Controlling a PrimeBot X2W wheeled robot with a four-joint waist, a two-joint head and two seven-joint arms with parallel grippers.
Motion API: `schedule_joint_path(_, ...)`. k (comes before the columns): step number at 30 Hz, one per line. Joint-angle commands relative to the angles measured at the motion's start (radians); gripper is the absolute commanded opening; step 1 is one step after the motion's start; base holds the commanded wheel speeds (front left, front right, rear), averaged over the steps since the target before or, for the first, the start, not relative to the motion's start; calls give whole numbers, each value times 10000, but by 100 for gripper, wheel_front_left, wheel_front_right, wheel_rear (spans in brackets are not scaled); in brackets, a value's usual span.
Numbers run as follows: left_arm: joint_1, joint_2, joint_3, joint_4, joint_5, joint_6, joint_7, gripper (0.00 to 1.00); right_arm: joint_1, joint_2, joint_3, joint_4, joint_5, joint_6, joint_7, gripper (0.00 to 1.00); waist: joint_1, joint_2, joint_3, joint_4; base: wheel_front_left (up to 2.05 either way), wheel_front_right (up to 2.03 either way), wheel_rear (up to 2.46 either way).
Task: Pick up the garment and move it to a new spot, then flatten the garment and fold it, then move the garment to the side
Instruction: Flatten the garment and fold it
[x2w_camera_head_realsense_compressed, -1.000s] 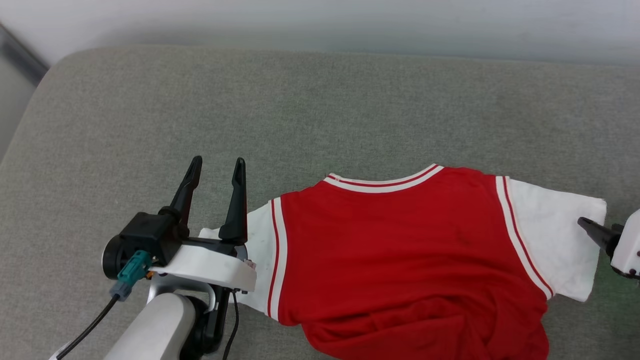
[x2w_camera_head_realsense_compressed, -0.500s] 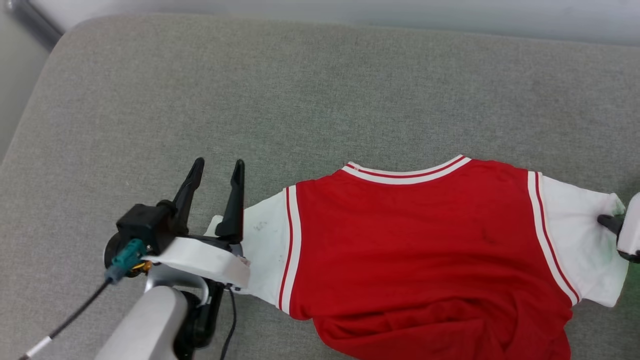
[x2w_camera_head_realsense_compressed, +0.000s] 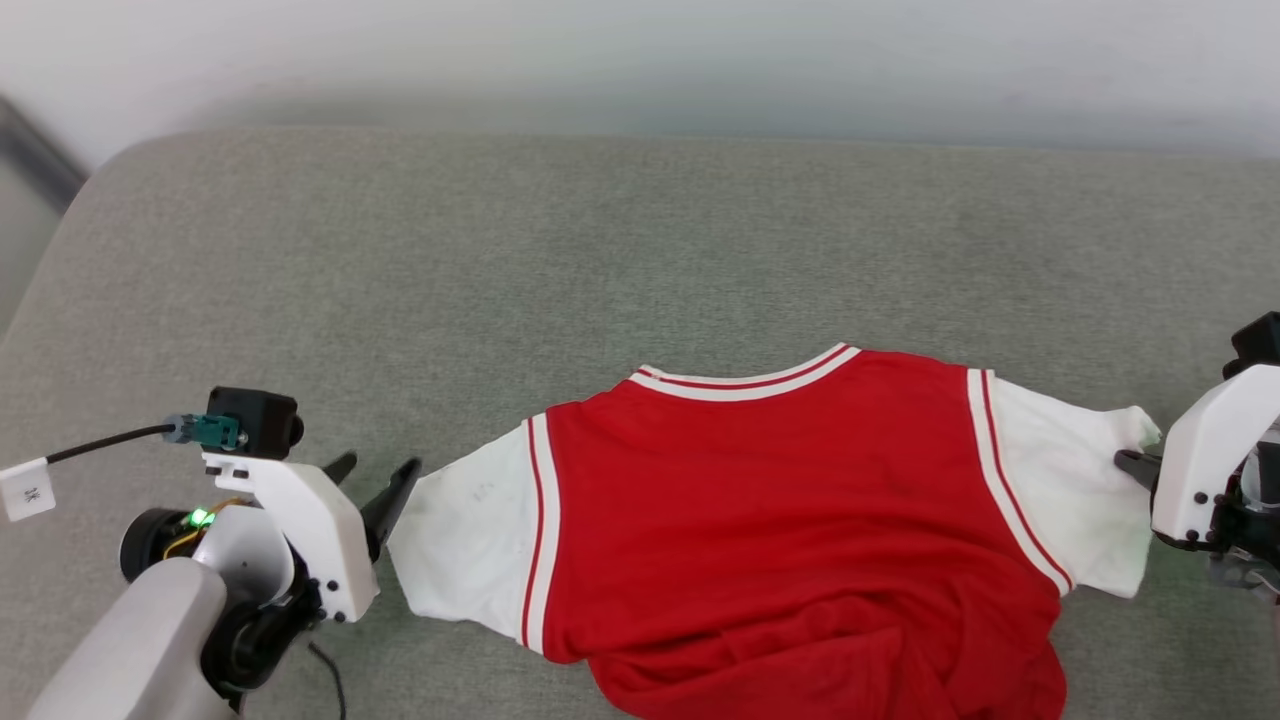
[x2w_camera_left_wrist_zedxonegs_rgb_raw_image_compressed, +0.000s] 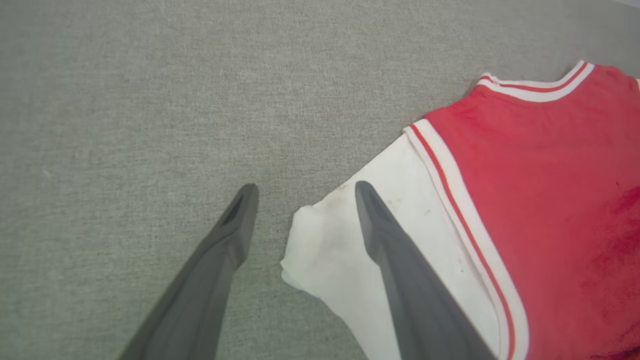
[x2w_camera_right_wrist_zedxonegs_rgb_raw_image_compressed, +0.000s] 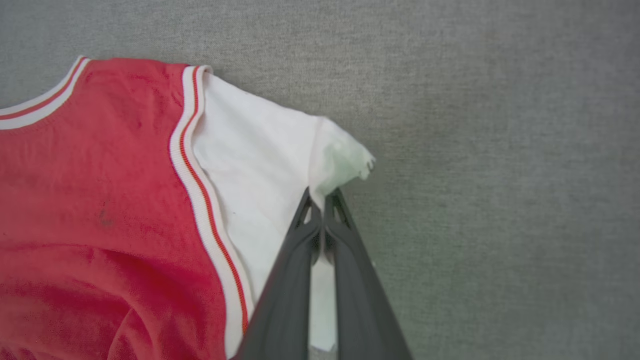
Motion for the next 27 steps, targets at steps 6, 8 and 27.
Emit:
schedule_joint_path(6,-481,196,-290,790,-626,-142,1879,100,114,256,150,-228,86,-3,-73,0,-1,0,71,-367,0,0,0)
schedule_joint_path(8,-582,127,-462,1068,-782,-207,2413,100,74,304,205,-314,143,-3,-55,0,-1,0,186,-467,0,0,0)
schedule_joint_path(27,-1945,-206,-953,2393,-198,-318,2230,0,-445,-157,813,-214,-95,-3,-1794,0,-1,0,-178,-709,0,0,0)
